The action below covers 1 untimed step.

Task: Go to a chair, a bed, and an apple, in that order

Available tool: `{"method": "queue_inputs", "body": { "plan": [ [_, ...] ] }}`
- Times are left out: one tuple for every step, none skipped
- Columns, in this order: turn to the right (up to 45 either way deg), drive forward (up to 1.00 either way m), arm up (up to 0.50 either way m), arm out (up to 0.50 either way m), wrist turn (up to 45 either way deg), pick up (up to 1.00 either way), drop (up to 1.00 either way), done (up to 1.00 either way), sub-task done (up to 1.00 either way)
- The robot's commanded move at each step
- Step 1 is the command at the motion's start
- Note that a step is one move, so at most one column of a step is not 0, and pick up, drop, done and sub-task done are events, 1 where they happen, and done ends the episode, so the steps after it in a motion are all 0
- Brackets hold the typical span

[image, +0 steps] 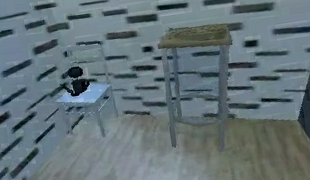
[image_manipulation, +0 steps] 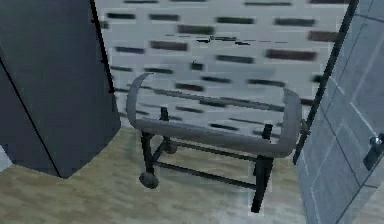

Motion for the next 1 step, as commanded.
{"method": "queue_inputs", "body": {
  "plan": [
    [0.0, 1.0, 0.0, 0.0, 0.0, 0.0, 0.0, 0.0, 0.0]
  ]
}}
